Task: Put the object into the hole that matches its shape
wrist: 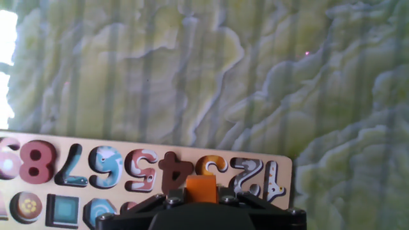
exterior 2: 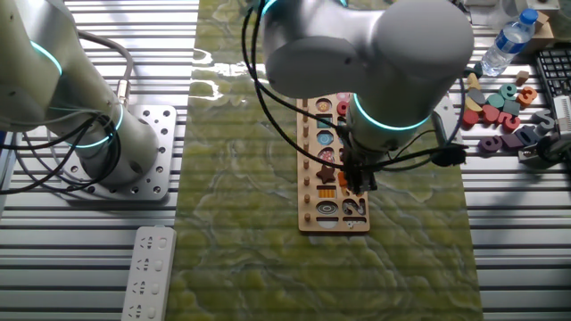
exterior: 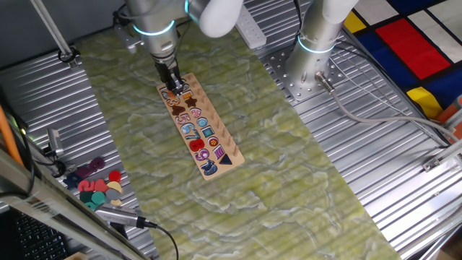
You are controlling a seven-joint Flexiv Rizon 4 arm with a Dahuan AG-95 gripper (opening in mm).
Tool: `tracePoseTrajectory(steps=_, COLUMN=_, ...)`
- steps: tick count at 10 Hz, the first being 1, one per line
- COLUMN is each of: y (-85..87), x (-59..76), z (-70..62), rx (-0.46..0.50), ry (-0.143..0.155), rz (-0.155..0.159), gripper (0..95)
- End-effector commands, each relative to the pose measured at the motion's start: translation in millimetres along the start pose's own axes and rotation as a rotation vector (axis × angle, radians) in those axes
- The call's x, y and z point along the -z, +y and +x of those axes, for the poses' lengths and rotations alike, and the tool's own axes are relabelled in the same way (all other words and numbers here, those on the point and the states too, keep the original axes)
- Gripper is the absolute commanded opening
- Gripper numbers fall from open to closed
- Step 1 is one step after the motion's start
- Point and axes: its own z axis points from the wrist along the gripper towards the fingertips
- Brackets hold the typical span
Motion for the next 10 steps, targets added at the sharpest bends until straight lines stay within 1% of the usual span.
tracePoseTrajectory(steps=1, y=-3.2, x=-2.6, z=-1.9, rx=0.008, ry=0.004, rz=-0.005, gripper=0.0)
tracePoseTrajectory(steps=3, y=-9.1, x=-7.2, z=2.4, rx=0.012, ry=0.007, rz=-0.011, gripper=0.0)
tracePoseTrajectory(steps=4, y=-9.8, x=-8.5, z=3.8, rx=0.011, ry=0.008, rz=-0.017, gripper=0.0)
tracePoseTrajectory(steps=5, y=-9.4, x=-12.1, z=9.5, rx=0.006, ry=0.008, rz=-0.021, gripper=0.0)
tracePoseTrajectory(steps=6, y=-9.1, x=-14.4, z=12.6, rx=0.007, ry=0.008, rz=-0.022, gripper=0.0)
tracePoseTrajectory(steps=9, y=-9.4, x=-20.0, z=18.1, rx=0.009, ry=0.007, rz=-0.024, gripper=0.0)
tracePoseTrajectory(steps=10, y=-9.4, x=-22.6, z=19.6, rx=0.002, ry=0.007, rz=-0.03, gripper=0.0)
